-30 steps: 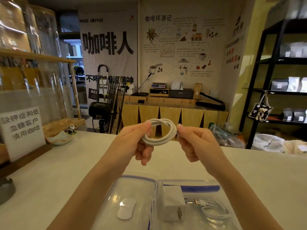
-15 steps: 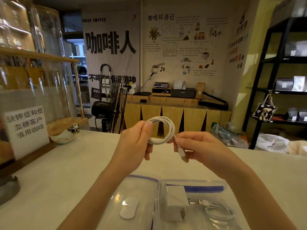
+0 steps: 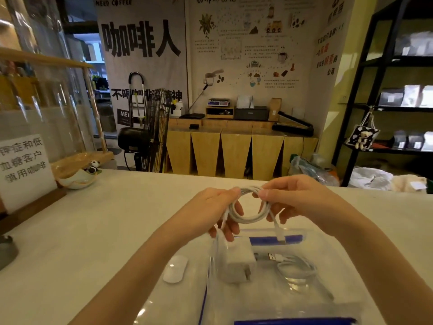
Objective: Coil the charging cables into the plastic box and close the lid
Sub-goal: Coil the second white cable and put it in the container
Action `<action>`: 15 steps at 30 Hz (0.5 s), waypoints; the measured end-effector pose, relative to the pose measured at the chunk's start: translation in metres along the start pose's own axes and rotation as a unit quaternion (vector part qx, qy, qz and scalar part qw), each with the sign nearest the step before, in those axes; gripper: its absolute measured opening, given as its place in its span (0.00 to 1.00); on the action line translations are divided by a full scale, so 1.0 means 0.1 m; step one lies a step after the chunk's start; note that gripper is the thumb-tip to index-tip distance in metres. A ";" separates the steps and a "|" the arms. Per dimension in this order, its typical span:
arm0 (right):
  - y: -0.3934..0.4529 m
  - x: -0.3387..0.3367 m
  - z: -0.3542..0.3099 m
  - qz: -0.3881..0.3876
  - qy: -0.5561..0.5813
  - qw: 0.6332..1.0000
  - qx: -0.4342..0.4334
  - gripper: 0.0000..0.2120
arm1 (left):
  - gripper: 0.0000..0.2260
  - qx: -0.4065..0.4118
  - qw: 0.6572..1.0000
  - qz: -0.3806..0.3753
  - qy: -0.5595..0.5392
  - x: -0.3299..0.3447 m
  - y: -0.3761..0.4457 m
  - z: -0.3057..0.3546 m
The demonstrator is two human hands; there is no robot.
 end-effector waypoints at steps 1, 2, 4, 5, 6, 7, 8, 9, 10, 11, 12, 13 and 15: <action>-0.02 -0.01 0.11 -0.017 -0.006 1.000 0.024 0.07 | 0.18 -0.010 0.999 -0.020 0.025 0.07 0.00 -0.03; -0.06 -0.01 0.22 -0.035 -0.012 0.998 0.045 0.08 | 0.17 -0.009 0.998 -0.038 0.049 0.14 -0.01 -0.05; -0.12 0.00 0.41 -0.067 -0.029 0.995 0.074 0.11 | 0.14 0.008 0.994 -0.063 0.083 0.29 -0.03 -0.05; -0.14 0.00 0.50 -0.076 -0.041 0.993 0.085 0.11 | 0.12 0.015 0.993 -0.072 0.095 0.37 -0.03 -0.05; -0.15 0.00 0.58 -0.080 -0.052 0.991 0.097 0.10 | 0.10 0.021 0.991 -0.079 0.110 0.44 -0.04 -0.05; -0.15 0.00 0.67 -0.082 -0.060 0.989 0.110 0.08 | 0.09 0.026 0.987 -0.086 0.130 0.51 -0.05 -0.05; -0.16 0.01 0.74 -0.087 -0.066 0.986 0.124 0.08 | 0.09 0.027 0.984 -0.094 0.150 0.57 -0.07 -0.05; -0.16 0.03 0.80 -0.096 -0.069 0.983 0.138 0.08 | 0.09 0.026 0.980 -0.103 0.167 0.62 -0.08 -0.06; -0.17 0.05 0.85 -0.108 -0.074 0.980 0.147 0.08 | 0.10 0.024 0.977 -0.111 0.182 0.65 -0.10 -0.06; -0.18 0.07 0.88 -0.121 -0.079 0.977 0.154 0.08 | 0.10 0.020 0.974 -0.116 0.194 0.67 -0.11 -0.07; -0.19 0.10 0.90 -0.134 -0.085 0.975 0.158 0.09 | 0.10 0.016 0.971 -0.119 0.205 0.68 -0.13 -0.07; -0.19 0.12 0.91 -0.144 -0.092 0.972 0.162 0.09 | 0.10 0.011 0.969 -0.122 0.215 0.69 -0.15 -0.08; -0.20 0.16 0.92 -0.161 -0.107 0.967 0.167 0.09 | 0.11 0.005 0.962 -0.128 0.241 0.71 -0.19 -0.06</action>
Point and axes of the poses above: each hand's wrist, its own y-axis towards the middle knuckle, its own x-axis out of the palm, z = x × y, the point moved 9 cm from there along y, towards the middle knuckle, and after that the axes turned 10 degrees about x, right-handed, at the moved point
